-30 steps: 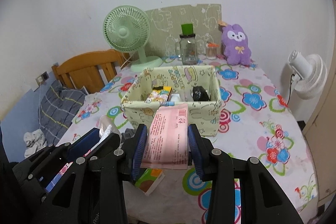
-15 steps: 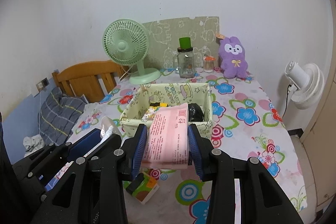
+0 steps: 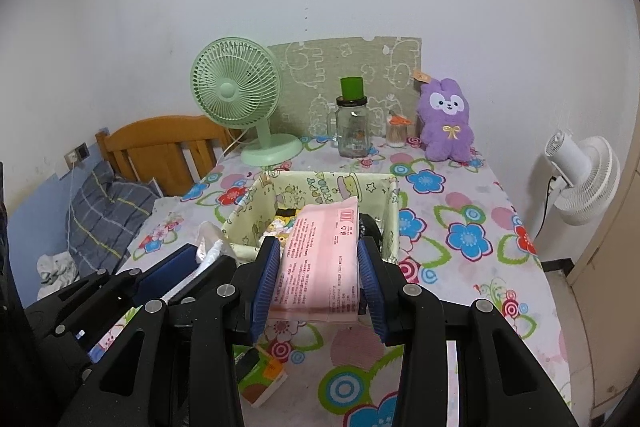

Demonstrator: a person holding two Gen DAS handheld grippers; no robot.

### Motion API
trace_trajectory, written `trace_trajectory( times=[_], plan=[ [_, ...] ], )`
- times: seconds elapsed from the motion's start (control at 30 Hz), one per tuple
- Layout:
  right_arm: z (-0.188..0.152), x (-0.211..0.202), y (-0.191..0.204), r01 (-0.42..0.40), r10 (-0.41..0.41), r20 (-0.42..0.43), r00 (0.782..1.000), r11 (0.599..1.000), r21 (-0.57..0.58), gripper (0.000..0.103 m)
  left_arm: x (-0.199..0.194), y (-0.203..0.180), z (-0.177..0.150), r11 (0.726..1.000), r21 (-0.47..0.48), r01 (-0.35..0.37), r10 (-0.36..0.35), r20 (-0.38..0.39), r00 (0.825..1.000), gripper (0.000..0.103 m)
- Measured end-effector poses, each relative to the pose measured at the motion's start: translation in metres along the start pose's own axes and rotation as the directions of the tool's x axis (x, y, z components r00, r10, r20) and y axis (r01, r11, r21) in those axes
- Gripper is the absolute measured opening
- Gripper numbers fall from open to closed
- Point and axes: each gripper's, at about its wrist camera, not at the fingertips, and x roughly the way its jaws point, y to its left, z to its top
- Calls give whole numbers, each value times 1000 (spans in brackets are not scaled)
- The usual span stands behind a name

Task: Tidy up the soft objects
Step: 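Carry the white cloth with left tool while right tool carries pink packet over box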

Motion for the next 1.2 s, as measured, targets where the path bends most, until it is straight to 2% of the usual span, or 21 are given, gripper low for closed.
trace_trajectory(
  times=[0.9,1.2],
  plan=[
    [31,65,-29,25,-25,4,1000,999,42,44,70,-7,32,1000,30,6,-6,-6,1000,23],
    [37,93,-38,9,-8,-13,1000,999,46,44,98,-7,39,1000,26,2,-1,-28,1000,23]
  ],
)
